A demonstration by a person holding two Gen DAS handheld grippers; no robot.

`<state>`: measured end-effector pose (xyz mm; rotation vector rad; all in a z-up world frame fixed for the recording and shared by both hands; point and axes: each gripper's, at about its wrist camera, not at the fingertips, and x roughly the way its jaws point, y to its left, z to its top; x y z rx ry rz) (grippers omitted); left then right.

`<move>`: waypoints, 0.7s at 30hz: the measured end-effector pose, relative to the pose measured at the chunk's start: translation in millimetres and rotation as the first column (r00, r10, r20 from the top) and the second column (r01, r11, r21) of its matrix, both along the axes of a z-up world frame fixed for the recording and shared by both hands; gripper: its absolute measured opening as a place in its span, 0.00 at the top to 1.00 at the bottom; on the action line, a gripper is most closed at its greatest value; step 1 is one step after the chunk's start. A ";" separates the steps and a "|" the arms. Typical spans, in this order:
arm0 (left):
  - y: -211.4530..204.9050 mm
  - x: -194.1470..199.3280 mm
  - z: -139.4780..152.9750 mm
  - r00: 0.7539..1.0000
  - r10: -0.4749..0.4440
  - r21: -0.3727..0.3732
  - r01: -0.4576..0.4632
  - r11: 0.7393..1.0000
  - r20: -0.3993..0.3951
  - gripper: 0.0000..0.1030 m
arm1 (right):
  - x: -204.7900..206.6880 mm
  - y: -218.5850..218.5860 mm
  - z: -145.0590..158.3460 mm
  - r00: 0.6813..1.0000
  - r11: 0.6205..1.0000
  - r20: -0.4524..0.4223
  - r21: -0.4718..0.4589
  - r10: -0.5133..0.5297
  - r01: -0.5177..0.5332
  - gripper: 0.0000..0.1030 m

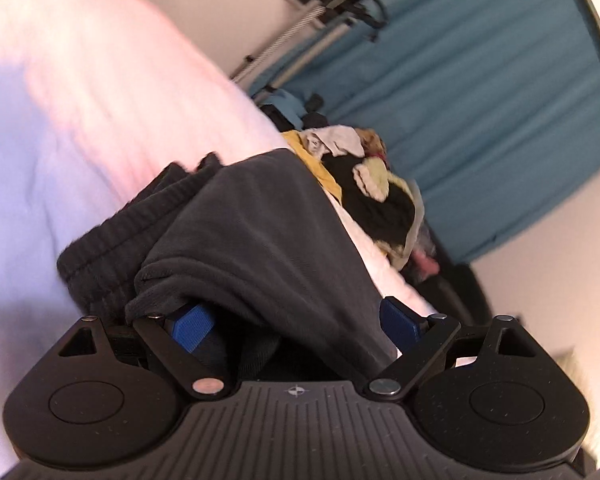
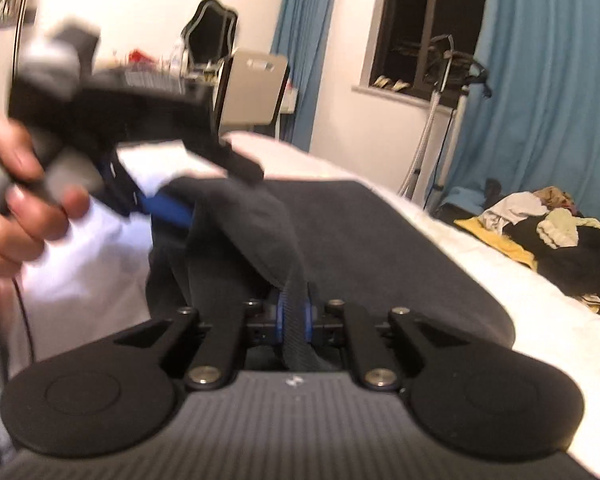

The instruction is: Fold clothes

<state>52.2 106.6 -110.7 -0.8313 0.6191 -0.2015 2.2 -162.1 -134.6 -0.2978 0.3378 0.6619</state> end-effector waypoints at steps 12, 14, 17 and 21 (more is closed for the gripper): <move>-6.7 16.1 -11.4 0.993 0.117 0.033 -0.116 0.993 -0.022 0.42 | -4.1 11.6 -24.8 0.999 0.995 0.041 -0.101 0.026 -0.022 0.83; -9.1 14.6 -7.1 0.988 0.150 0.105 -0.147 0.984 -0.024 0.77 | -5.4 16.8 -31.5 0.998 0.990 0.054 -0.140 0.035 -0.027 0.78; -1.9 9.0 3.0 0.987 0.158 0.074 -0.157 0.985 -0.002 0.89 | -9.4 24.5 -37.9 0.995 0.983 0.086 -0.180 0.047 -0.031 0.78; 0.1 -5.1 33.8 0.983 0.134 0.069 -0.143 0.987 0.124 0.91 | -18.1 25.6 -31.5 0.991 0.990 0.130 -0.142 0.035 -0.016 0.75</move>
